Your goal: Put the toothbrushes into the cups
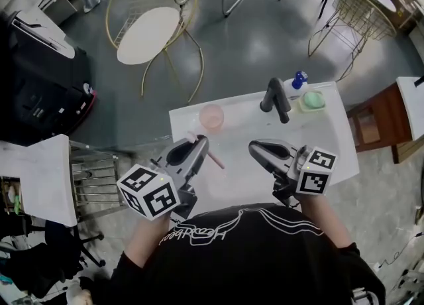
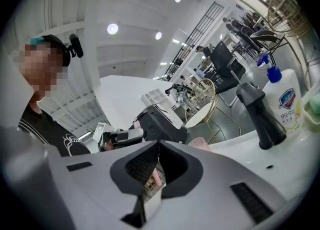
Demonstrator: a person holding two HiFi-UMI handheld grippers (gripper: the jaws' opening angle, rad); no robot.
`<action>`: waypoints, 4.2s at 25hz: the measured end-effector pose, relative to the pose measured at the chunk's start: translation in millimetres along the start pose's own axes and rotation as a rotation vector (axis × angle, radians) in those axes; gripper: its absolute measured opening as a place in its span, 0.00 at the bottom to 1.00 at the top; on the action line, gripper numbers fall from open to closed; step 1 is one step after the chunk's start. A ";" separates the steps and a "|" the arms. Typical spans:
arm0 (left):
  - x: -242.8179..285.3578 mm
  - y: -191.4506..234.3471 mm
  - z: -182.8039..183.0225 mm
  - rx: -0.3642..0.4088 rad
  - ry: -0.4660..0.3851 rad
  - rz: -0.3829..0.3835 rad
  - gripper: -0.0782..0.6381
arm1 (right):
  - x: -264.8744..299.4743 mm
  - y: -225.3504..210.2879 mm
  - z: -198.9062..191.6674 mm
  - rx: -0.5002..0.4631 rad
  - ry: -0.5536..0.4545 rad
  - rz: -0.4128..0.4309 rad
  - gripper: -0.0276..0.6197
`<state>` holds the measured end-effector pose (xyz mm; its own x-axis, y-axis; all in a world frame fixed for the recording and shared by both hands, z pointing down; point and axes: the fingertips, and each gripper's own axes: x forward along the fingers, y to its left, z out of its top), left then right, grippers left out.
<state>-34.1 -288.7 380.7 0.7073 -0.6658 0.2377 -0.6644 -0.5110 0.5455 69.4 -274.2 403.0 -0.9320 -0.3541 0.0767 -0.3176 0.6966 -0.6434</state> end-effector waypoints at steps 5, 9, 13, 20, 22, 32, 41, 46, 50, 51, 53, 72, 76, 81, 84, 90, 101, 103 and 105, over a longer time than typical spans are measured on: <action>6.6 14.4 19.6 0.027 -0.047 0.040 0.14 | 1.2 -16.8 -0.6 0.005 0.017 -0.006 0.09; 14.9 28.1 39.1 0.069 -0.082 0.087 0.14 | 2.3 -29.6 -5.8 0.025 0.030 -0.009 0.09; 20.8 41.0 61.0 0.109 -0.126 0.118 0.14 | 5.8 -38.5 -8.8 0.043 0.039 -0.007 0.09; 38.1 70.8 80.1 0.143 -0.177 0.171 0.15 | 9.5 -50.3 -9.9 0.064 0.052 -0.008 0.09; 45.3 78.2 76.4 0.137 -0.180 0.172 0.15 | 10.2 -54.5 -11.7 0.073 0.058 -0.014 0.09; 74.2 107.6 28.6 0.106 -0.165 0.189 0.14 | 9.2 -68.1 -22.1 0.107 0.070 -0.039 0.09; 86.4 120.1 -4.7 0.109 -0.133 0.216 0.15 | 8.3 -78.4 -26.7 0.135 0.065 -0.064 0.09; 89.8 119.0 -17.0 0.146 -0.107 0.230 0.15 | 8.0 -81.7 -27.2 0.153 0.060 -0.075 0.09; 91.7 121.6 -21.5 0.153 -0.097 0.237 0.15 | 9.1 -82.4 -23.7 0.149 0.056 -0.078 0.09; 91.3 122.7 -21.7 0.153 -0.098 0.237 0.15 | 9.8 -82.7 -24.4 0.150 0.056 -0.079 0.09; 91.0 124.3 -21.9 0.153 -0.100 0.235 0.15 | 10.8 -83.0 -27.1 0.154 0.060 -0.077 0.09; 90.9 139.8 -33.2 0.037 -0.085 0.201 0.45 | 8.1 -71.2 -27.0 0.156 0.040 -0.086 0.09; 73.4 138.5 -33.5 -0.019 -0.095 0.180 0.46 | 1.5 -58.2 -22.7 0.120 0.021 -0.124 0.09; 37.3 116.9 -47.8 -0.055 -0.054 0.170 0.46 | -4.1 -30.4 -24.2 0.056 0.002 -0.166 0.09; 12.1 93.2 -56.2 -0.078 -0.041 0.112 0.46 | -2.5 -7.7 -27.2 0.036 -0.014 -0.164 0.09; -39.2 54.8 -66.8 -0.226 -0.024 -0.006 0.35 | 5.3 40.8 -41.8 0.018 -0.037 -0.139 0.09; -128.5 -54.9 -67.4 -0.017 -0.027 -0.260 0.12 | 11.1 130.1 -80.3 -0.111 -0.034 -0.122 0.09; -141.5 -66.3 -69.1 0.006 -0.035 -0.277 0.12 | 10.1 145.2 -87.4 -0.123 -0.041 -0.109 0.09; -150.9 -74.0 -72.4 0.027 -0.036 -0.283 0.12 | 10.1 158.2 -94.4 -0.133 -0.044 -0.094 0.09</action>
<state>-74.2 -111.0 362.7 0.8567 -0.5134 0.0496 -0.4481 -0.6931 0.5646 -6.7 -108.6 373.9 -0.8894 -0.4469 0.0968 -0.4265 0.7345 -0.5278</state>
